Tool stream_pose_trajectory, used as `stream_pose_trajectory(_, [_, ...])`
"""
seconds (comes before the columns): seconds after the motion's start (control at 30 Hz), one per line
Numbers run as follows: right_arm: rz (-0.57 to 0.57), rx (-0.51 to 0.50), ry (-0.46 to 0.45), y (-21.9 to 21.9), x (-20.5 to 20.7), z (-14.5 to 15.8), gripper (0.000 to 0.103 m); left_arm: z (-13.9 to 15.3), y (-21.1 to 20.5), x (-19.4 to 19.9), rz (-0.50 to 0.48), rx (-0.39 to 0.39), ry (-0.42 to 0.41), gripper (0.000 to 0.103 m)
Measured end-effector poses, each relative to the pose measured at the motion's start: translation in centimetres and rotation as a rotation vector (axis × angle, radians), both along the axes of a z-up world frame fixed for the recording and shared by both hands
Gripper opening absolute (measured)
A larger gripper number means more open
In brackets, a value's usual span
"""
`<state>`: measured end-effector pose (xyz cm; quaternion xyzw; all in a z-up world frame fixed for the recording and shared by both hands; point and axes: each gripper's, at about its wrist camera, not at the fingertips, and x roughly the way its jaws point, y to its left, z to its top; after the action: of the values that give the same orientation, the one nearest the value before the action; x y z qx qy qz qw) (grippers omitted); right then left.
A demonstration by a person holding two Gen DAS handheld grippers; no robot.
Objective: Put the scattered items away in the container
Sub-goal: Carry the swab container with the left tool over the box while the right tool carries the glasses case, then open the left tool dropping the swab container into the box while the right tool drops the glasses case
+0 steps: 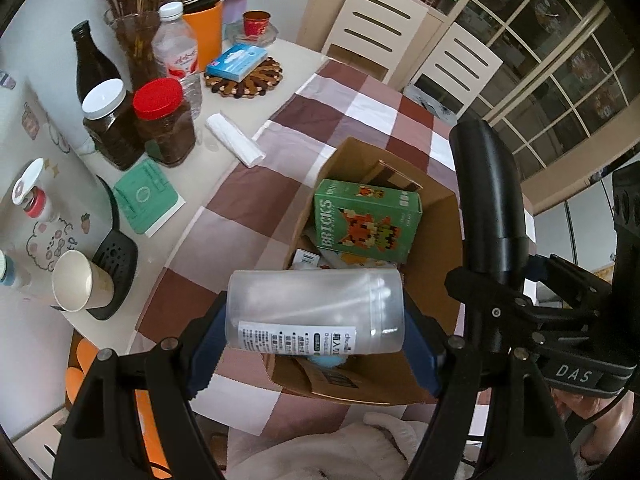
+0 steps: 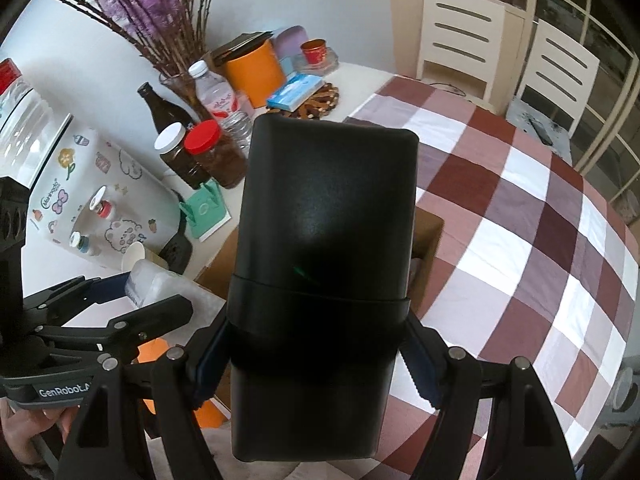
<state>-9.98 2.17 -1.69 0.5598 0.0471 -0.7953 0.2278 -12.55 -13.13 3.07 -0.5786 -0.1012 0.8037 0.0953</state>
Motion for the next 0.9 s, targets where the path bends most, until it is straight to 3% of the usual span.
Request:
stream_pose_trajectory(0.43, [0.032, 0.002, -0.033, -0.8, -1.1, -0.8, 0.078, -0.4, -0.9, -0.3, 0.022, -0.007, -0.018, 0.079])
stream_pose_trajectory(0.9, [0.005, -0.05, -0.095, -0.3, -2.2, -1.7, 0.078, 0.1, 1.4, 0.8, -0.081, -0.012, -0.024, 0.079])
